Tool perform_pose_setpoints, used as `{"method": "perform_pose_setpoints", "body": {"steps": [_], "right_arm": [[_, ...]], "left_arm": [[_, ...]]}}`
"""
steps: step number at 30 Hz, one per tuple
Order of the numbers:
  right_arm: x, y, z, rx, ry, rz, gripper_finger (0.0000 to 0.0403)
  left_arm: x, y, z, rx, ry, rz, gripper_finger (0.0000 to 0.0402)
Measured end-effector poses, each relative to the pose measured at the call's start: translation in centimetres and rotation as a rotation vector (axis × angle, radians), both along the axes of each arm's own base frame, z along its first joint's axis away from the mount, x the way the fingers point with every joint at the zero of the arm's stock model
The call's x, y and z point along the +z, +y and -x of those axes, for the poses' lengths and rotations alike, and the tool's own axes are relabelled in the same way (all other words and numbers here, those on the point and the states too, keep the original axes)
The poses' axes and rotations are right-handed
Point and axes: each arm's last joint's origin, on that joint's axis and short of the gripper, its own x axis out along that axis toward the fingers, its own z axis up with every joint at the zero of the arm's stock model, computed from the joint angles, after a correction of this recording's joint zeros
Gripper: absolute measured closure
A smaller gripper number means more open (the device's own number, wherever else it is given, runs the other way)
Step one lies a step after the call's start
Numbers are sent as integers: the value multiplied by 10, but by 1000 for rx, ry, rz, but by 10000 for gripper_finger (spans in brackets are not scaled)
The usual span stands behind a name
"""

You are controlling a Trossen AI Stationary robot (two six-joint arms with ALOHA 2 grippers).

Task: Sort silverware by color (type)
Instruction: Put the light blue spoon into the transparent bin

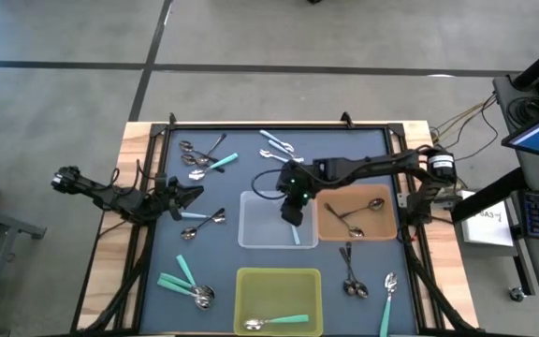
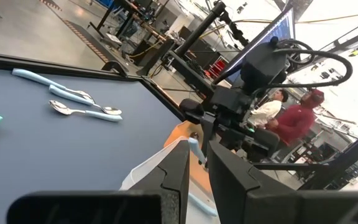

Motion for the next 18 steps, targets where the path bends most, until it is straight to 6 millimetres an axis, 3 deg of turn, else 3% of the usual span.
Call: {"method": "perform_pose_setpoints", "body": {"steps": [11,18], "right_arm": [[21,-3,-9,22,-73,32,311],[33,-34,-10,-77,-101,198,305]], "left_arm": [[0,0,0,0,0,0,361],[0,0,0,0,0,0,361]]}}
